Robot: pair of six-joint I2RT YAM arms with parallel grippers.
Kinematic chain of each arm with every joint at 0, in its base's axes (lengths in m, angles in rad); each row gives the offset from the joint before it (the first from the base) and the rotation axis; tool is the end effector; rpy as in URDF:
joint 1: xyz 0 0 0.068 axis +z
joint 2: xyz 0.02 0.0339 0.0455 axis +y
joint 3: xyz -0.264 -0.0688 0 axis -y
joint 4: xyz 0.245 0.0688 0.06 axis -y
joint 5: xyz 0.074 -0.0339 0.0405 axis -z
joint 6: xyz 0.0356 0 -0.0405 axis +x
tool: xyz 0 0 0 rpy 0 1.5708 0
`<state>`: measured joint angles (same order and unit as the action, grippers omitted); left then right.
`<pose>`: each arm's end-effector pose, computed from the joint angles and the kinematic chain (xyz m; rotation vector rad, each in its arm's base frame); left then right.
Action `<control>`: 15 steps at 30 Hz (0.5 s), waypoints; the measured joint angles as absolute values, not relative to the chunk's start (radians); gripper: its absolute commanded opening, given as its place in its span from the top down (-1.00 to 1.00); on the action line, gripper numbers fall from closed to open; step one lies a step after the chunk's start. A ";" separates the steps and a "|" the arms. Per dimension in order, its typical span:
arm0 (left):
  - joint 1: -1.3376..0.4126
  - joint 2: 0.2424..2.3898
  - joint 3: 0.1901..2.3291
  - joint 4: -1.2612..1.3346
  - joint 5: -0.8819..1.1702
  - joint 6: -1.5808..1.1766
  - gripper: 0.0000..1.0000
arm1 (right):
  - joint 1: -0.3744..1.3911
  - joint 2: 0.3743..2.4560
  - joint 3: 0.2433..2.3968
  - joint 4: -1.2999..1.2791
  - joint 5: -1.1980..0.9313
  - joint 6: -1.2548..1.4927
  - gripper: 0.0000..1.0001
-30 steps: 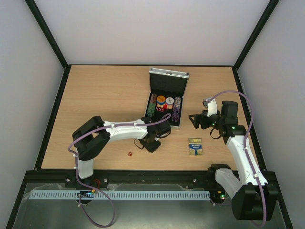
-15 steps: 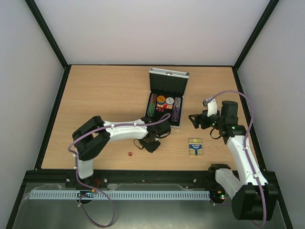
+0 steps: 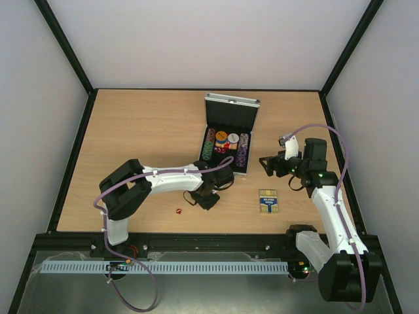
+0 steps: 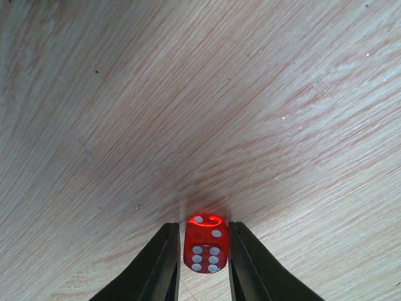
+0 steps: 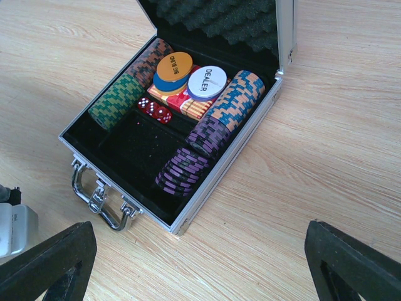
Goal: Pack up texas hold em set
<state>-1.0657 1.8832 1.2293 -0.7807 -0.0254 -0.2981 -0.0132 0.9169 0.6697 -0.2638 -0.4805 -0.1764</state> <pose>0.1687 -0.3032 0.1547 1.1277 2.7996 -0.1000 0.2039 0.0138 0.2696 -0.4535 1.9893 0.3806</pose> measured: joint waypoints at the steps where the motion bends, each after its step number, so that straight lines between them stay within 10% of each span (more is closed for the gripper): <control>1: -1.066 1.883 1.229 -0.780 -0.026 -0.298 0.61 | -0.013 0.917 0.670 -0.264 -0.480 -0.176 -0.84; 15: -1.056 1.881 1.382 -0.878 -0.054 -0.321 0.67 | -0.013 0.917 0.670 -0.264 -0.480 -0.176 -0.84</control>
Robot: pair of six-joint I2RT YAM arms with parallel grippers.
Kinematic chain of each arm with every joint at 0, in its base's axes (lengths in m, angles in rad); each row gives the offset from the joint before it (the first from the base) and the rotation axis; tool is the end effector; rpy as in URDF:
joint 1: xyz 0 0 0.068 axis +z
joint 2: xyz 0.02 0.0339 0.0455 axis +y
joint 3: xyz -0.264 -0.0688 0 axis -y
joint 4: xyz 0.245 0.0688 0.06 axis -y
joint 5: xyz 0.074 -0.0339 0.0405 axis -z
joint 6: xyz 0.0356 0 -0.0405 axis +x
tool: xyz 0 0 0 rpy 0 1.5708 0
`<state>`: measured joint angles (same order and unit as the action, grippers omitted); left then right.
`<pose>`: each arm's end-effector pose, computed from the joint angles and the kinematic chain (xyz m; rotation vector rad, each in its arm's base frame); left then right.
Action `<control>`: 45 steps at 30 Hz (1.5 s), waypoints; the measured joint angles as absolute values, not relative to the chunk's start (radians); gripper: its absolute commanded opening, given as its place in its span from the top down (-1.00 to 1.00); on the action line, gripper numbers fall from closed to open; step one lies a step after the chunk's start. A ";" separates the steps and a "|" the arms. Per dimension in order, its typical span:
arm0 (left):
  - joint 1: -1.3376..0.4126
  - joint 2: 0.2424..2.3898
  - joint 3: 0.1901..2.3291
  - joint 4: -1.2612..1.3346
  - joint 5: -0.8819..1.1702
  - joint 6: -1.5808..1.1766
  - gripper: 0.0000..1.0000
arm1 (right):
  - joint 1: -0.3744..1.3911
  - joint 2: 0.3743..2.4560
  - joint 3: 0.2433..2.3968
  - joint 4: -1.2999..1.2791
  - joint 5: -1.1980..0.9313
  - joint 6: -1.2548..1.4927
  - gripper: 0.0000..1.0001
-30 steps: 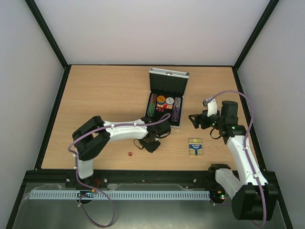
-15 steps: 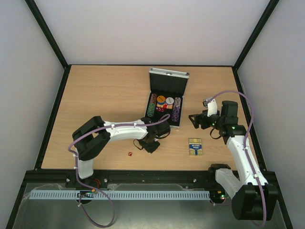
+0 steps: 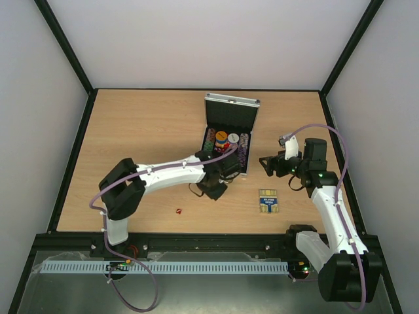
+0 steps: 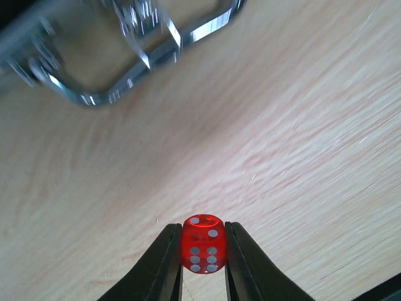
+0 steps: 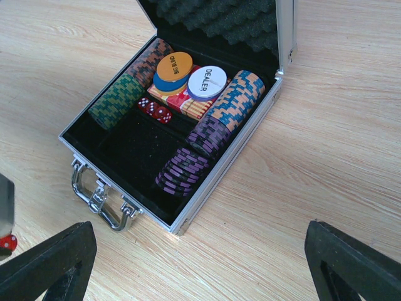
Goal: Pack up texas hold em set
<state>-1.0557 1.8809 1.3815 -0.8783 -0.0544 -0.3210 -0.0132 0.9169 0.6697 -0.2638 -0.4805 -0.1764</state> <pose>0.1817 -0.3170 0.1927 1.0542 2.7613 -0.1197 0.2039 0.0138 0.2696 -0.4535 1.9893 0.3806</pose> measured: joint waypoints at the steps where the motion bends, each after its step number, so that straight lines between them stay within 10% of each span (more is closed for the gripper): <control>1: -1.050 1.881 1.416 -0.884 -0.057 -0.326 0.67 | -0.013 0.917 0.670 -0.264 -0.480 -0.176 -0.84; 20: -0.867 2.154 1.940 -0.916 -0.072 -0.348 0.66 | -0.013 0.928 0.670 -0.264 -0.476 -0.176 -0.84; 45: -0.801 2.340 2.013 -0.777 -0.072 -0.359 0.70 | -0.013 0.928 0.666 -0.263 -0.476 -0.176 -0.84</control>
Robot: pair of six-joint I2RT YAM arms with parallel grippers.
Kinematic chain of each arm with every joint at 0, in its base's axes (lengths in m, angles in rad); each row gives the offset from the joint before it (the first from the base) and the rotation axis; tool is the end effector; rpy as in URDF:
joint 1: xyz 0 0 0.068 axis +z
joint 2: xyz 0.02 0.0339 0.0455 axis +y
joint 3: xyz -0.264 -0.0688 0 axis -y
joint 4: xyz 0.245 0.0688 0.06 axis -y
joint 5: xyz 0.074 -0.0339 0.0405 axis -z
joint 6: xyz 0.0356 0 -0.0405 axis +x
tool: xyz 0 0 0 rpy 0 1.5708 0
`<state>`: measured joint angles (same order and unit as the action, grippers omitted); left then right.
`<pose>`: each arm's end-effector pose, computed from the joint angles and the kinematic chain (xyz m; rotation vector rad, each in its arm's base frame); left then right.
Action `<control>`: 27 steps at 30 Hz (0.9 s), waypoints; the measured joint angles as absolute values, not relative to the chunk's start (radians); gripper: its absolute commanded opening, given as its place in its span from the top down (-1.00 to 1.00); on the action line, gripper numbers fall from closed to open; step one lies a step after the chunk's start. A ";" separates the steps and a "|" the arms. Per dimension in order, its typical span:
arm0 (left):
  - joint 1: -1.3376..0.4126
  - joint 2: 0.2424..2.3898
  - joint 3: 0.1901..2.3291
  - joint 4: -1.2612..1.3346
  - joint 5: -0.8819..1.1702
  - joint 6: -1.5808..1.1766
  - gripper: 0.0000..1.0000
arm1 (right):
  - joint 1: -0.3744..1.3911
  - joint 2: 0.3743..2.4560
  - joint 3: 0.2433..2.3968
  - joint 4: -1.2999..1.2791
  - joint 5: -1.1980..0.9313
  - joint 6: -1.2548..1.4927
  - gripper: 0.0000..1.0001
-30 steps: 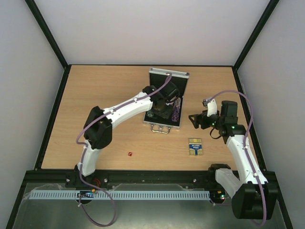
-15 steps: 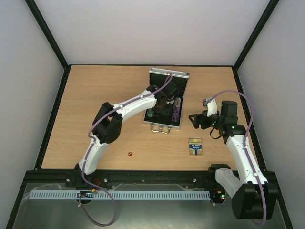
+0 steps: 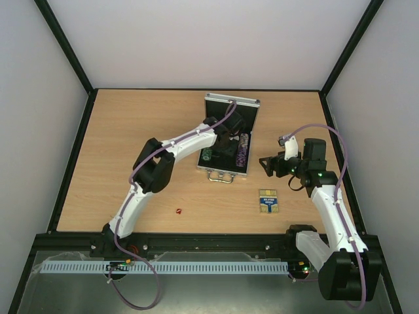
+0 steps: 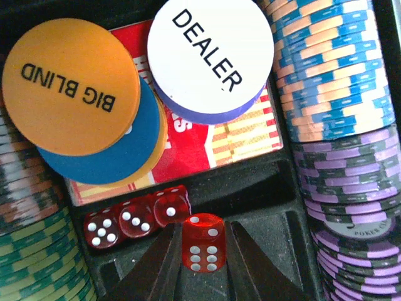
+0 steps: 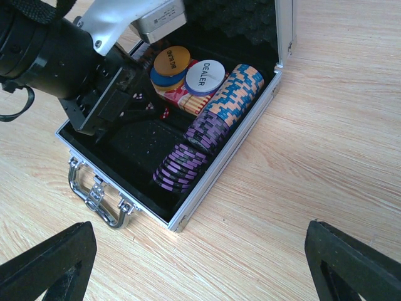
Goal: Pack up texas hold em set
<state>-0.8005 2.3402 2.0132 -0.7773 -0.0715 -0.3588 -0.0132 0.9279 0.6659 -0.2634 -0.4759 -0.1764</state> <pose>0.3529 -0.3601 0.1835 0.5691 2.6396 -0.2706 0.2055 0.0136 0.2663 -0.4492 2.0045 0.3803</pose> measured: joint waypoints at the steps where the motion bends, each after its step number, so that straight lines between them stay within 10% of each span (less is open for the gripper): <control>1: -0.800 2.344 2.015 -0.773 -0.070 -0.359 0.70 | -0.013 0.928 0.665 -0.263 -0.476 -0.176 -0.85; 27: -0.796 2.388 2.040 -0.746 -0.080 -0.367 0.57 | -0.013 0.929 0.665 -0.264 -0.476 -0.177 -0.85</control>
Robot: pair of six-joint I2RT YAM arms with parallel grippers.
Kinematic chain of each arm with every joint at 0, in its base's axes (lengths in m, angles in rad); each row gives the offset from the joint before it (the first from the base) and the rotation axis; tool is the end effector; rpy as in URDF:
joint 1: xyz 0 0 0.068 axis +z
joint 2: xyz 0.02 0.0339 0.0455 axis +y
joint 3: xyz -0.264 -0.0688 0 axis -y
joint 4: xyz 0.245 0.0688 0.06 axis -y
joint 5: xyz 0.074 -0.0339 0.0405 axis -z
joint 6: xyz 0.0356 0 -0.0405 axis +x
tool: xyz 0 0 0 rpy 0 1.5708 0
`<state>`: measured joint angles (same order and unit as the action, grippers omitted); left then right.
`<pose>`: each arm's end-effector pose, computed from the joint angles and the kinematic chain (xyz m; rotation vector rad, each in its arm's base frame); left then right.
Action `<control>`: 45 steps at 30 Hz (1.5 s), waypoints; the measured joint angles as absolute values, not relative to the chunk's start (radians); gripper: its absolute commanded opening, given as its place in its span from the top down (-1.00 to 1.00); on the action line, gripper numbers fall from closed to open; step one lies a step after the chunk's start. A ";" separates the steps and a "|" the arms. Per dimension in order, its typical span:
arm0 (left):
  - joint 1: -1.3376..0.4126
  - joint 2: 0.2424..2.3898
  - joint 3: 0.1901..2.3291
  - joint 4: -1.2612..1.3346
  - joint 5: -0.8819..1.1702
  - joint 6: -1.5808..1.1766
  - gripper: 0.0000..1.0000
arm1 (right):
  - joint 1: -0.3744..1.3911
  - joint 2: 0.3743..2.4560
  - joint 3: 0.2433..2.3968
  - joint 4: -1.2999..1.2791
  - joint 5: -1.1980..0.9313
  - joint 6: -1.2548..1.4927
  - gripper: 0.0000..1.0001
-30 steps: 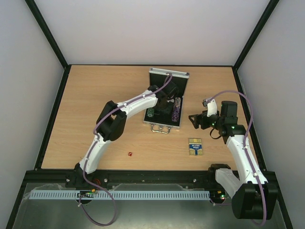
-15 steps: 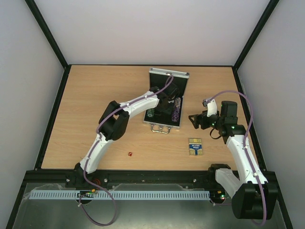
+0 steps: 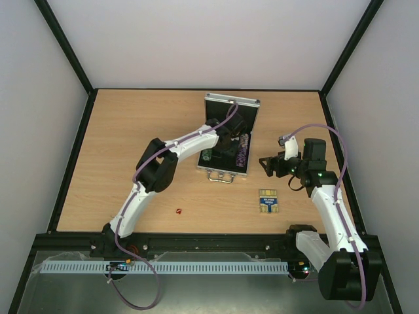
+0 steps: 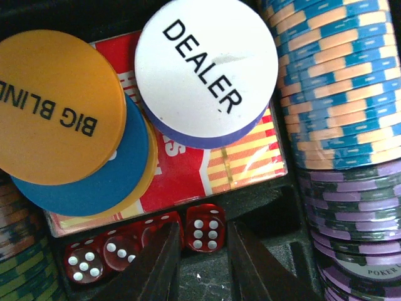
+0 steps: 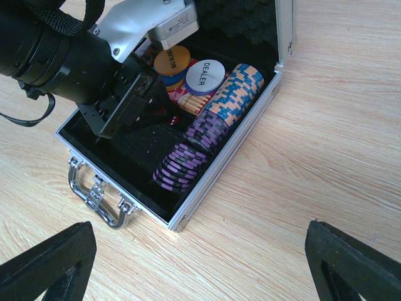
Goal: Pack up texas hold em set
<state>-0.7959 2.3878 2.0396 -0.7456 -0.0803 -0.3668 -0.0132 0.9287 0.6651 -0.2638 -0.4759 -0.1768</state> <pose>0.3613 -0.3649 0.1697 0.5465 2.6311 -0.2686 0.2056 0.0136 0.2658 -0.4493 2.0063 0.3806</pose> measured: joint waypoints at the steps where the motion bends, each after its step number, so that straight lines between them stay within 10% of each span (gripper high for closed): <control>1: -0.795 2.388 2.040 -0.746 -0.081 -0.368 0.56 | -0.013 0.929 0.665 -0.264 -0.476 -0.177 -0.85; 45: -0.804 2.402 2.023 -0.682 -0.034 -0.371 0.76 | -0.013 0.931 0.664 -0.264 -0.476 -0.177 -0.85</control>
